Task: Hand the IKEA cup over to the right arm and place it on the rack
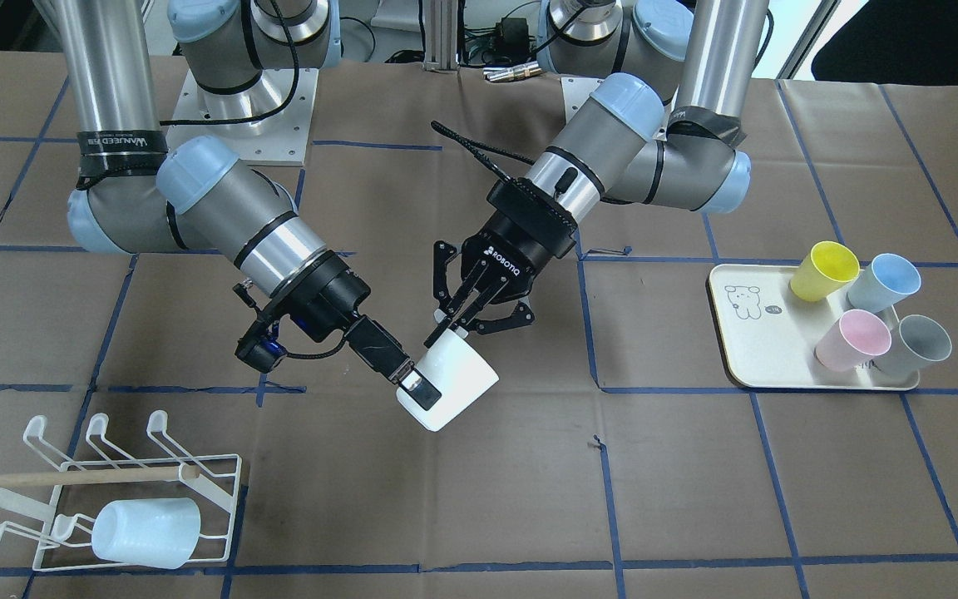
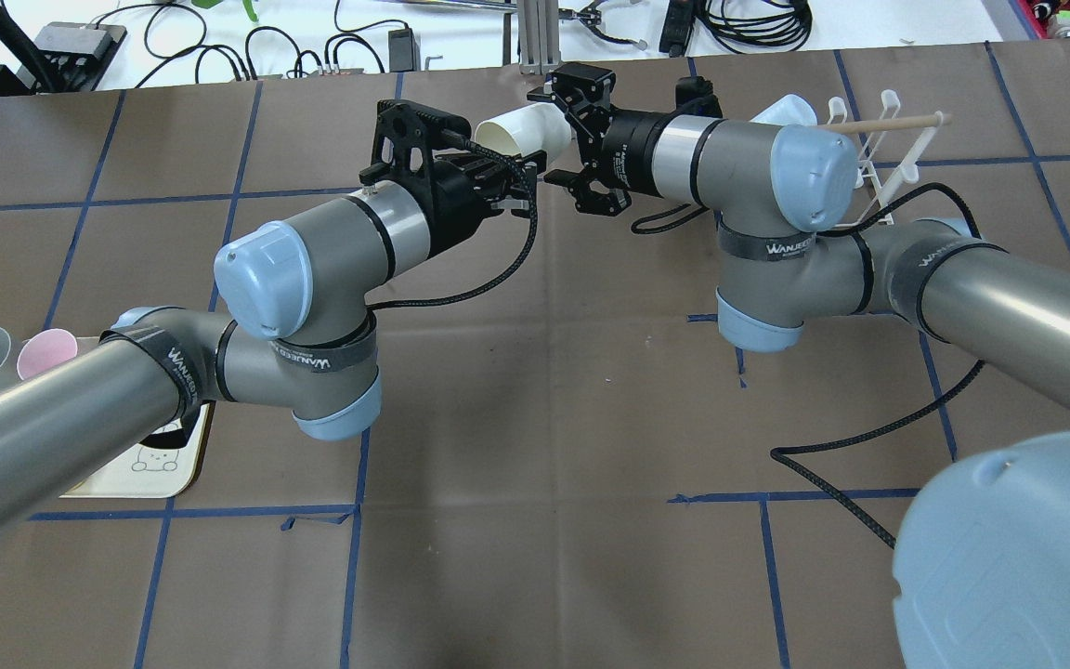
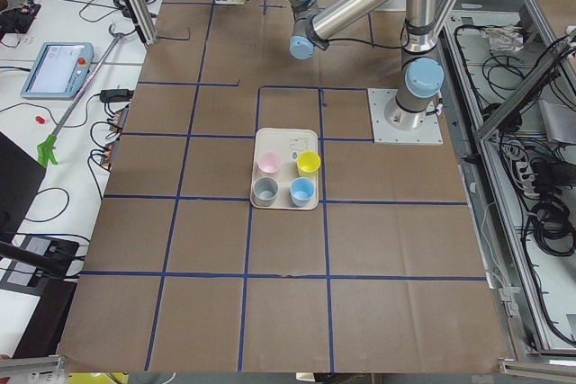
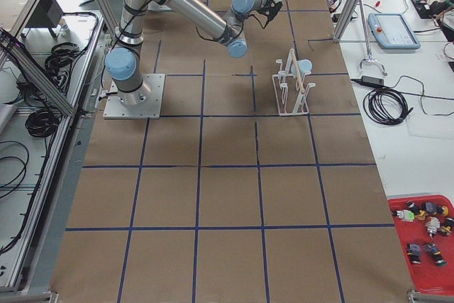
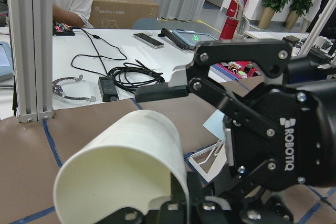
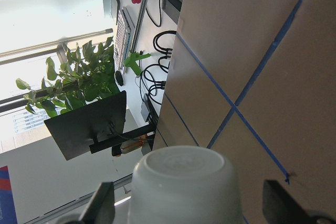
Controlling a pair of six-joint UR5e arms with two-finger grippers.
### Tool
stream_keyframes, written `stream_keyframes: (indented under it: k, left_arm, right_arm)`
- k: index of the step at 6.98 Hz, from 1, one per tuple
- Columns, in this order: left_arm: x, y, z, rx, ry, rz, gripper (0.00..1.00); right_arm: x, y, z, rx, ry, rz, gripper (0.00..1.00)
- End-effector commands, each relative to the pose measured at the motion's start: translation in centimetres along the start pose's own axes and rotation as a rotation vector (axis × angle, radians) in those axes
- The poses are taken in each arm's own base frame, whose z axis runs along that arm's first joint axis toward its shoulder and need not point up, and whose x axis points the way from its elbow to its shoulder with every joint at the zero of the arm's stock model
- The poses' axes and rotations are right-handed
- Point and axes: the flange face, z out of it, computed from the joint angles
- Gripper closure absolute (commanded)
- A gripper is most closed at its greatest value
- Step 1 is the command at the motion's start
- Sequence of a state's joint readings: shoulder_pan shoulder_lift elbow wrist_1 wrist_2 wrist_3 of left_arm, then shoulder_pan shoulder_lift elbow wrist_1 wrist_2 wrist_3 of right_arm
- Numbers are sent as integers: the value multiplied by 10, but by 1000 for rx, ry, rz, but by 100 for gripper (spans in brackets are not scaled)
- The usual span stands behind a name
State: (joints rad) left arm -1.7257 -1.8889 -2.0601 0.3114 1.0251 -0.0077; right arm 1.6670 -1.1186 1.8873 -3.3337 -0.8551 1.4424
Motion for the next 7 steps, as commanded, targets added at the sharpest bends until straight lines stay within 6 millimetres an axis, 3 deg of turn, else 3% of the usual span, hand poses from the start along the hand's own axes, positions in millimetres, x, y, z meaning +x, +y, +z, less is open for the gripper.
stream_keyframes:
  k: [1,4,7]
  left_arm:
    - [0,0,0,0,-1,0,99]
    - [0,0,0,-1,-3,0,99]
    - [0,0,0,0,-3,0,98]
  right_arm:
    - [-2,-1,5,-1,3,0,1]
    - [-1,1,7,-4,10,2,6]
    - [-4,3,5,-15,4,-10,35]
